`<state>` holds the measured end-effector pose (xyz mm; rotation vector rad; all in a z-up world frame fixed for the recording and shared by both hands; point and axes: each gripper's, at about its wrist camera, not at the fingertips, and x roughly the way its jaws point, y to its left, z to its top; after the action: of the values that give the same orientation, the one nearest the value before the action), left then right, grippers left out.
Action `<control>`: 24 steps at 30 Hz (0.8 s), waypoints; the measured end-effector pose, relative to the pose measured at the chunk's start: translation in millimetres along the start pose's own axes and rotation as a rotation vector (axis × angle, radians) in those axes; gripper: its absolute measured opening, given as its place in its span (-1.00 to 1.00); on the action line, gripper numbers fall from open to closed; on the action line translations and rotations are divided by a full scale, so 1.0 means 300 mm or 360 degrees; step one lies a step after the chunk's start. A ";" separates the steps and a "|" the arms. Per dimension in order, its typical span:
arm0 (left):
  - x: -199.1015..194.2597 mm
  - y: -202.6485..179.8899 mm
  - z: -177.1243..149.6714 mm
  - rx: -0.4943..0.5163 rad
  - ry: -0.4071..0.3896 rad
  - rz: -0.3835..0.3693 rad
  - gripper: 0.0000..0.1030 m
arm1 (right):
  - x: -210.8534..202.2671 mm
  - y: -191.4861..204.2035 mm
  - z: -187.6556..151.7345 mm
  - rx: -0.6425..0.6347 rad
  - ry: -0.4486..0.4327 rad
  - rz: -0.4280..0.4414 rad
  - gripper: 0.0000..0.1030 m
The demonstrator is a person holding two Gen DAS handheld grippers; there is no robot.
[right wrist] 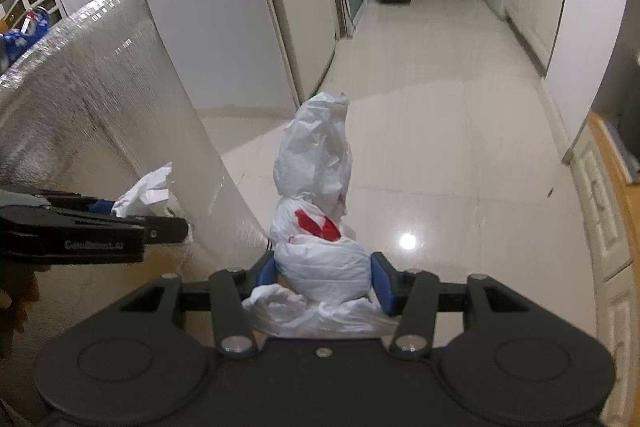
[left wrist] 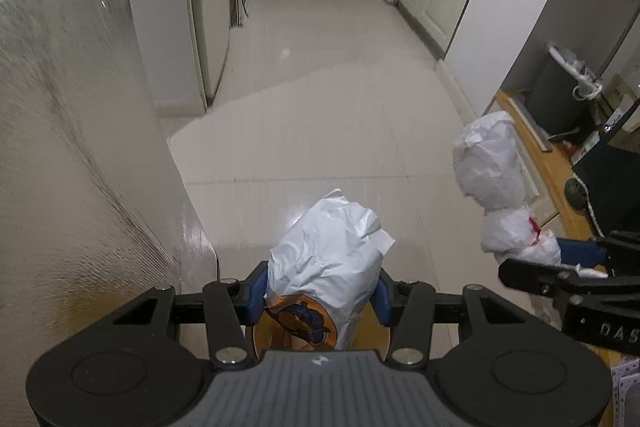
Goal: Collect trash
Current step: 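Lift and carry both white bags with both tools over the trash bin, then open the left tool to drop its bundle while the right tool drops its white bag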
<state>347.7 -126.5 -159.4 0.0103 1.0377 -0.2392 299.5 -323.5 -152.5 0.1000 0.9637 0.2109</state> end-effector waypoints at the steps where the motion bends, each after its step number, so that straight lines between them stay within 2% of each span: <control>1: 0.016 0.004 0.001 -0.0005 0.0015 -0.0005 0.00 | 0.027 0.001 -0.001 0.0012 0.0025 0.0008 -0.01; 8: 0.159 0.038 -0.001 -0.0090 0.0176 -0.0065 0.00 | 0.188 0.024 -0.015 0.0063 0.0214 0.0051 -0.01; 15: 0.284 0.076 -0.030 -0.0109 0.0336 -0.0043 0.00 | 0.333 0.056 -0.032 0.0020 0.0406 0.0032 -0.01; 24: 0.403 0.098 -0.075 -0.0095 0.0483 0.0029 0.00 | 0.466 0.051 -0.064 0.0075 0.0546 0.0003 0.00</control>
<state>393.0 -118.4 -277.1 0.0021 1.3460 -0.1937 358.7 -277.7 -272.9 0.1100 1.3105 0.2108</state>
